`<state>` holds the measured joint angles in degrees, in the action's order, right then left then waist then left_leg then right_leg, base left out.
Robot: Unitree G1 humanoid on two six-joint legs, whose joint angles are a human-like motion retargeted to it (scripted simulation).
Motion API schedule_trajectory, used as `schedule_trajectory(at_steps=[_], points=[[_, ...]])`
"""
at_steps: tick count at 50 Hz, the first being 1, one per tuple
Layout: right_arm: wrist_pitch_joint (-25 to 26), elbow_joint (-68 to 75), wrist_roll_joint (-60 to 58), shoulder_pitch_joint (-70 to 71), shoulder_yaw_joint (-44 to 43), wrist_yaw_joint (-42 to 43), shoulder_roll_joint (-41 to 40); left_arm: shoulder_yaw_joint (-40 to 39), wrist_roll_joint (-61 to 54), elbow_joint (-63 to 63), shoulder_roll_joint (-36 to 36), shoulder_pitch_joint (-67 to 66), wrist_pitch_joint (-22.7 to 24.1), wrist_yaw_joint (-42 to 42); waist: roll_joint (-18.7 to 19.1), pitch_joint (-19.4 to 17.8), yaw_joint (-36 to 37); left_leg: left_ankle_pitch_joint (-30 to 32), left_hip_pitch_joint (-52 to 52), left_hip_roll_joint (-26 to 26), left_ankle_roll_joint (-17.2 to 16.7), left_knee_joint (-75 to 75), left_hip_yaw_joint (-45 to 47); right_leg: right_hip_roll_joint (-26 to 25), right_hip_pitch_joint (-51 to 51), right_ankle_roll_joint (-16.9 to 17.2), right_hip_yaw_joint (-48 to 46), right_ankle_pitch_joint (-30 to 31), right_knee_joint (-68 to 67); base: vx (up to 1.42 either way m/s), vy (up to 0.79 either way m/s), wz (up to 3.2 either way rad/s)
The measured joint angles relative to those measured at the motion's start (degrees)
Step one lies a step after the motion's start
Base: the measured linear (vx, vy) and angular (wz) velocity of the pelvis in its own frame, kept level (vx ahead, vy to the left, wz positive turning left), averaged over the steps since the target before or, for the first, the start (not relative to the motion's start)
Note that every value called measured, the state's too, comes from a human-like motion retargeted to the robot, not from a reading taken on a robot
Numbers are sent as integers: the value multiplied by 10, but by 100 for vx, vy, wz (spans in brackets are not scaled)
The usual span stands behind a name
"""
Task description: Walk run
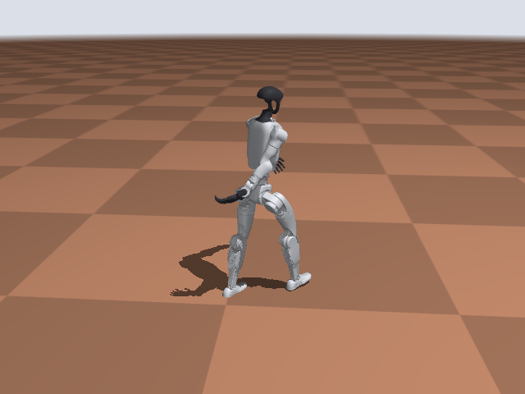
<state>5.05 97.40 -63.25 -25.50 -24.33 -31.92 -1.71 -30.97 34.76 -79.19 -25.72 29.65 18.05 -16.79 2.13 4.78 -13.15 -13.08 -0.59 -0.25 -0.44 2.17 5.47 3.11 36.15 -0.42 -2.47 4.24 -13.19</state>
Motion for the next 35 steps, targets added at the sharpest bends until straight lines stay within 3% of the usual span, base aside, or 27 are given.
schedule_trajectory(at_steps=[3, 5, 7, 8, 9, 10, 12, 13, 15, 17, 20, 22, 24, 28, 30, 32, 33, 35], points=[[68, 0, 18, -20, -27, 74, 1, -10, 3, 40, -23, 22, 5, -3, 9, 8, 5, -19, 41, 5, -33, 10, 14, 0, 6, -8, 34, -15, 122, 116, -52, -59], [83, 0, 53, -26, -54, 121, 6, -11, -6, 62, -16, 16, 3, 31, 26, 19, 4, 10, 62, 22, -60, 28, 12, 10, -2, -43, -46, -14, 131, 102, -42, -17], [76, 0, 107, -17, -75, 143, 16, -22, -23, 75, 11, -5, 5, 83, 45, 43, -9, 93, 60, 41, -104, 61, -7, 28, -9, -96, -150, -6, 81, 105, -51, 35], [68, 0, 132, -10, -88, 144, 22, -32, -31, 77, 27, -21, 11, 102, 50, 54, -19, 152, 58, 46, -131, 83, -25, 51, -17, -83, -227, 35, 64, 134, -71, 20], [55, 0, 153, 3, -106, 139, 31, -46, -33, 73, 47, -41, 24, 111, 44, 66, -16, 232, 52, 27, -142, 110, -34, 54, -9, -80, -180, 44, 37, 141, -65, -28], [41, 0, 173, 19, -127, 130, 42, -62, -31, 66, 70, -63, 40, 114, 34, 79, -6, 321, 44, -4, -146, 138, -40, 47, 6, -83, -72, 37, 5, 133, -42, -74], [-2, -1, 210, 65, -188, 92, 59, -58, -20, 15, 105, -105, 74, 94, 20, 63, 12, 429, 5, -26, -146, 293, -33, 59, 5, -88, -25, -2, -82, 121, -32, -123], [-25, -5, 237, 90, -201, 64, 66, -45, -14, -25, 104, -124, 89, 77, 32, 46, 21, 430, -31, -4, -146, 430, -24, 25, -14, -102, -22, -33, -112, 112, -50, -168], [-45, -41, 305, 147, -204, 17, 68, -16, 27, -110, 88, -160, 98, 19, 24, 35, 16, 431, -75, -13, -146, 536, -50, -15, -59, -136, -14, -65, -114, 115, -92, -136], [-32, -105, 362, 214, -196, 32, 60, 10, 118, -155, 89, -211, 56, -2, -3, 49, 8, 384, -134, -33, -140, 544, -72, -24, -95, -146, 10, -63, -71, 91, -98, -115], [-45, -225, 373, 283, -165, 98, 55, 31, 234, -177, 141, -326, -22, 115, -5, 53, 28, 287, -235, -46, -106, 560, -96, -84, -159, -146, 83, -41, -7, 103, -58, -255], [-89, -300, 364, 316, -119, 111, 65, 8, 312, -182, 184, -400, -50, 170, -29, 49, 67, 232, -283, -9, -42, 483, -23, -89, -202, -146, 124, -22, 27, 111, -34, -357], [-138, -365, 358, 346, -76, 112, 79, -5, 355, -182, 221, -460, -72, 164, -50, 39, 106, 213, -315, 41, 10, 371, 65, -96, -231, -146, 167, -6, 45, 117, -25, -359], [-214, -465, 367, 387, -8, 141, 113, -40, 421, -182, 280, -561, -135, 66, -83, 15, 209, 175, -350, 49, 51, 128, 118, -107, -306, -146, 277, -5, 67, 97, -1, -356], [-242, -501, 373, 396, 11, 159, 136, -33, 440, -182, 295, -601, -155, 24, -81, 13, 234, 134, -380, 26, 79, 41, 76, -112, -340, -146, 322, -8, 72, 139, 28, -193], [-271, -519, 362, 392, 10, 176, 153, -10, 447, -182, 296, -625, -183, -10, -79, 8, 242, 109, -398, -9, 36, -20, 5, -112, -381, -146, 336, -7, 65, 127, 29, -53], [-285, -520, 352, 384, 4, 188, 158, -1, 454, -182, 292, -632, -202, -23, -72, 5, 230, 93, -399, 0, -9, -17, 45, -116, -402, -146, 310, 0, 58, 146, 21, 50], [-295, -504, 336, 355, -12, 226, 159, 10, 468, -182, 280, -635, -236, -42, -71, 10, 228, 80, -397, -6, -1, 22, 47, -126, -434, -146, 268, 43, 37, 134, -9, 52]])
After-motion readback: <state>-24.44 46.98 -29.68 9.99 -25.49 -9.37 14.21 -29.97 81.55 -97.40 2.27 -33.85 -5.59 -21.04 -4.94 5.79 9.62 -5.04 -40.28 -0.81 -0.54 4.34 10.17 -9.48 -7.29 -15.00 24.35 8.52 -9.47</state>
